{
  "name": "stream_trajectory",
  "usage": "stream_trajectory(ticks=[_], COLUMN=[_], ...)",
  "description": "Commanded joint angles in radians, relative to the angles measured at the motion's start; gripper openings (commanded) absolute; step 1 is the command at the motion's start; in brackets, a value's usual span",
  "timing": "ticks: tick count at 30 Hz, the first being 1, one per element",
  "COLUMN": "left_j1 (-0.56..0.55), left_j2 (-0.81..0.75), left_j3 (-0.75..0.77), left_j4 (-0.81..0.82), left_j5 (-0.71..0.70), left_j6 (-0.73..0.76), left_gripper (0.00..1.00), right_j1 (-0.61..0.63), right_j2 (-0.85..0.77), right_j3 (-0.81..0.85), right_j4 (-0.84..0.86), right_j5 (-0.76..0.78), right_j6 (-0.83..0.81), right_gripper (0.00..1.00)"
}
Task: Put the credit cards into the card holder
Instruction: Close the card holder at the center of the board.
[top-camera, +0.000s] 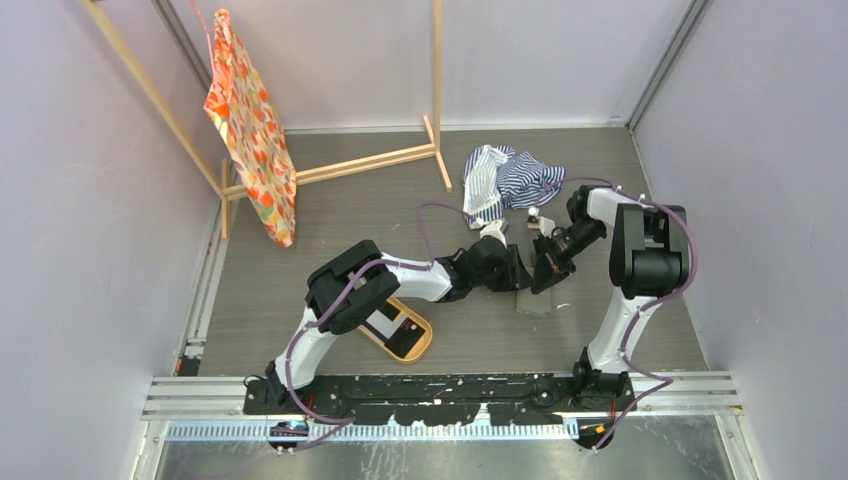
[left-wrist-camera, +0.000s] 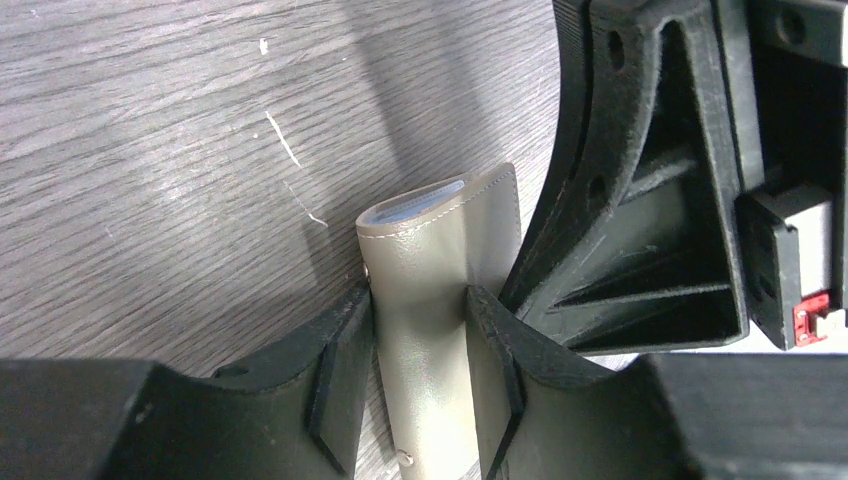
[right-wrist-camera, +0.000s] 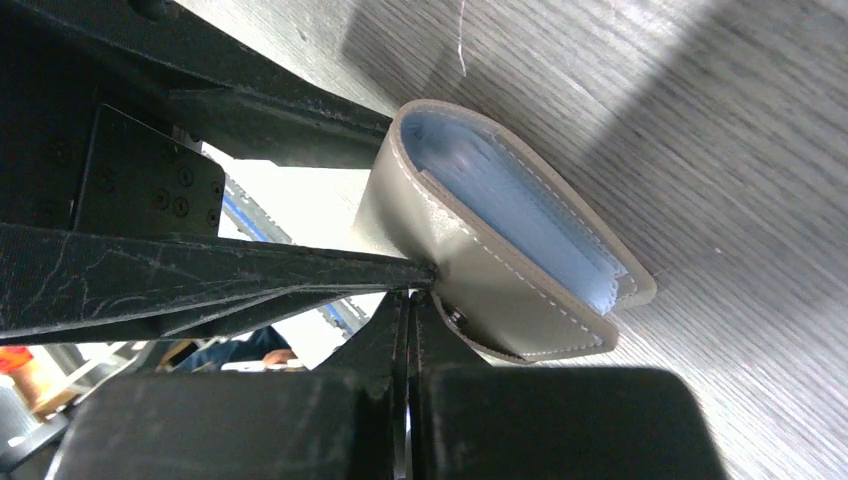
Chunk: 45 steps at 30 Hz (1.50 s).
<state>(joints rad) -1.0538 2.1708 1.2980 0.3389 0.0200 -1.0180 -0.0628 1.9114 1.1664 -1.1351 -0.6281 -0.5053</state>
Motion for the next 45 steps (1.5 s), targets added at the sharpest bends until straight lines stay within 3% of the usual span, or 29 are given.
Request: stream_trajectory(ticks=[1, 10, 22, 35, 45], left_j1=[-0.028, -0.02, 0.013, 0.028, -0.017], left_j2=[0.1, 0.085, -0.046, -0.17, -0.18], left_j3=[-0.066, -0.08, -0.163, -0.256, -0.236], left_j4=[-0.251, -0.225, -0.136, -0.037, 0.087], left_j5=[0.013, 0.021, 0.05, 0.059, 0.123], left_j6=[0.032, 0.034, 0.068, 0.109, 0.165], left_gripper=[0.41, 0.41, 0.43, 0.45, 0.49], right_j1=[-0.029, -0.068, -0.115, -0.147, -0.15], right_j2=[0.052, 0.122, 0.258, 0.313, 0.321], right_j3=[0.058, 0.081, 0.151, 0.146, 0.145], right_j4=[0.0, -0.043, -0.12, -0.128, -0.1], right_j5=[-0.003, -0.009, -0.049, -0.04, -0.015], right_j6=[-0.067, -0.079, -0.087, -0.07, -0.035], right_gripper=[0.01, 0.01, 0.01, 0.01, 0.01])
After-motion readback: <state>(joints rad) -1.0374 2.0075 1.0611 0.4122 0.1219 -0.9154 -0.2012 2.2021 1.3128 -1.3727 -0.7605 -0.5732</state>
